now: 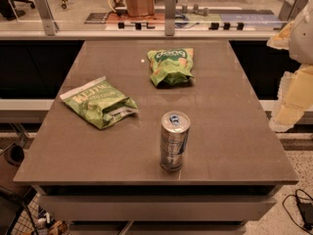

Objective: Pick green rice chip bag

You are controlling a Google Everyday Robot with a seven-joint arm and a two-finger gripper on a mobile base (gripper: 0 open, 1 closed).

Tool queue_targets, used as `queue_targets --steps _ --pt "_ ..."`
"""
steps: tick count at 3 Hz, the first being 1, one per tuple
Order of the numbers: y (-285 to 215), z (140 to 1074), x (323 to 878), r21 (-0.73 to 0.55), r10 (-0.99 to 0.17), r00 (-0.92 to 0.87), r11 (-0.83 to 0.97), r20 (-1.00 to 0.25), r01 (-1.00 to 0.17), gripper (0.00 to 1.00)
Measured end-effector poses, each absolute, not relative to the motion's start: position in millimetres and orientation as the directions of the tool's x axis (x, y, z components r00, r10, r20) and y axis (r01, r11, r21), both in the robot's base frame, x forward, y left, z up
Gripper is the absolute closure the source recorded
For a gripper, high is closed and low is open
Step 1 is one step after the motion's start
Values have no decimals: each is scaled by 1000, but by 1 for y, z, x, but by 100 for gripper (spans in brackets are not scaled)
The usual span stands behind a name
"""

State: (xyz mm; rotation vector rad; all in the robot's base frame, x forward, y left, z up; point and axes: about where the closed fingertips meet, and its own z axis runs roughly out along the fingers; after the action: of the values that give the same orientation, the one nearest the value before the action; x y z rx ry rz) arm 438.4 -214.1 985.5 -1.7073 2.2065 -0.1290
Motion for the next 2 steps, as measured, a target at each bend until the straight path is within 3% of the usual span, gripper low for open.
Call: queue_targets --steps 2 --pt "-212 986 443 -273 -937 -244 311 -251 -910 0"
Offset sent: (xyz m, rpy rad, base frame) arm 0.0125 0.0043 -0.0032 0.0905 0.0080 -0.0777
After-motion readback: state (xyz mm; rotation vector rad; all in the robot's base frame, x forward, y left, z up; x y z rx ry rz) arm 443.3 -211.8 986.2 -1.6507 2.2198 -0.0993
